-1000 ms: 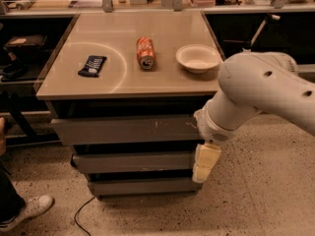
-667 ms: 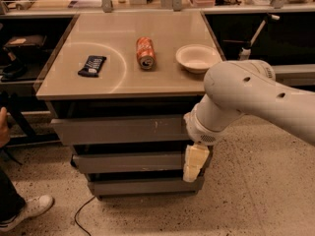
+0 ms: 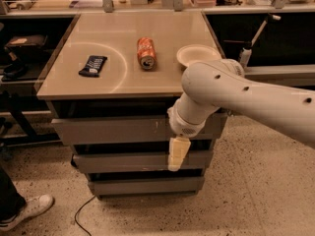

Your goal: Open top drawer

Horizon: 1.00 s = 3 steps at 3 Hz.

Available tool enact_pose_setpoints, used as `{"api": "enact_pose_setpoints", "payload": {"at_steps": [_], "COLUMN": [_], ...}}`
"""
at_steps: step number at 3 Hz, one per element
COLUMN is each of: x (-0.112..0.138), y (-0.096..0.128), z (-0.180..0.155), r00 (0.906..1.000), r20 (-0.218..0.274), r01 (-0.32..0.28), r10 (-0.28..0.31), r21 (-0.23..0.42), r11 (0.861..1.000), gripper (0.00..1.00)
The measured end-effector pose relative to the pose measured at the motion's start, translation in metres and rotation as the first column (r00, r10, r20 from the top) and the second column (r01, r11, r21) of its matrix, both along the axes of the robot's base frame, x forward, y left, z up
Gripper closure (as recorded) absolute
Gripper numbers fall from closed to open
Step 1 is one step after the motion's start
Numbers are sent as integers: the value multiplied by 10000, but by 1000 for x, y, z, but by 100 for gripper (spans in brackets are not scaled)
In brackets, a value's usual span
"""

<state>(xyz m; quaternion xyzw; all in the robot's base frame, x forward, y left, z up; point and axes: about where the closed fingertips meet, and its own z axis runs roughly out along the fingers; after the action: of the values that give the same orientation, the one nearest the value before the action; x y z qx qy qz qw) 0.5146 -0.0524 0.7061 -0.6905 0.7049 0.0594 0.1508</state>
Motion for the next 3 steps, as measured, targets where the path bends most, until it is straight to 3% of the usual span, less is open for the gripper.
{"api": "enact_pose_setpoints", "payload": {"at_steps": [1,2,3], "x": [1,1,19], "y": [2,1,4], "z": [-1,-4,-10], "r00": [10000,10000,9990], "r20": [7,7,310], "r01": [-40,-35,311], "r10": [40,35,-331], "r21": [2,413,648], "r11": [10000,9991,9974], "gripper": [0,0,0]}}
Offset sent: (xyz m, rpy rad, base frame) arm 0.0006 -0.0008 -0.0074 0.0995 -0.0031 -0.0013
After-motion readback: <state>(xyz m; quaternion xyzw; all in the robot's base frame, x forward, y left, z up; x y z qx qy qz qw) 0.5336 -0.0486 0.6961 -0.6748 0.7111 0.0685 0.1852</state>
